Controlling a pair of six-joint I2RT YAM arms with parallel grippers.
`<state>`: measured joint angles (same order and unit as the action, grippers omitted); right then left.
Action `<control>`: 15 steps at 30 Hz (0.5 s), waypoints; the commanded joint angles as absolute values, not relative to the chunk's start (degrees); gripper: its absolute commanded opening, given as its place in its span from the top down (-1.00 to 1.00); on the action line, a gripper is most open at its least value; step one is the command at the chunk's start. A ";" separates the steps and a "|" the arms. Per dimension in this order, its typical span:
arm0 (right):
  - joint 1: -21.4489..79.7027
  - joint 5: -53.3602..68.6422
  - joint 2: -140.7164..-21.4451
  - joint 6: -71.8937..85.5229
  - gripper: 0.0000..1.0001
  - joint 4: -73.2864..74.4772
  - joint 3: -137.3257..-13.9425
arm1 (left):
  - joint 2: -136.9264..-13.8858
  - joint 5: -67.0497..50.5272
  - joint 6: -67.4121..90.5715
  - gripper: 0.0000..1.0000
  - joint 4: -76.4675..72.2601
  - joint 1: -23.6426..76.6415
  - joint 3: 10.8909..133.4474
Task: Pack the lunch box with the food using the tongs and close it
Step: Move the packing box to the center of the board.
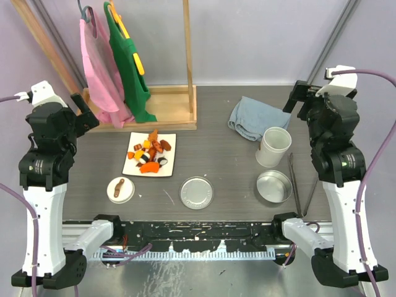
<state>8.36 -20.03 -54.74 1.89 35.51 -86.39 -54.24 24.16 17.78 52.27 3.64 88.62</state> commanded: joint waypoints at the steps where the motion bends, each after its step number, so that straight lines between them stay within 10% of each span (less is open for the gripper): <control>1: 7.65 -19.34 -54.72 5.56 -1.00 32.47 -81.90 | -53.51 22.95 19.03 -0.96 51.92 4.14 86.18; 15: 2.34 -18.08 -57.28 16.64 -1.00 32.55 -65.11 | -53.15 -0.03 23.93 -0.96 48.06 5.62 73.24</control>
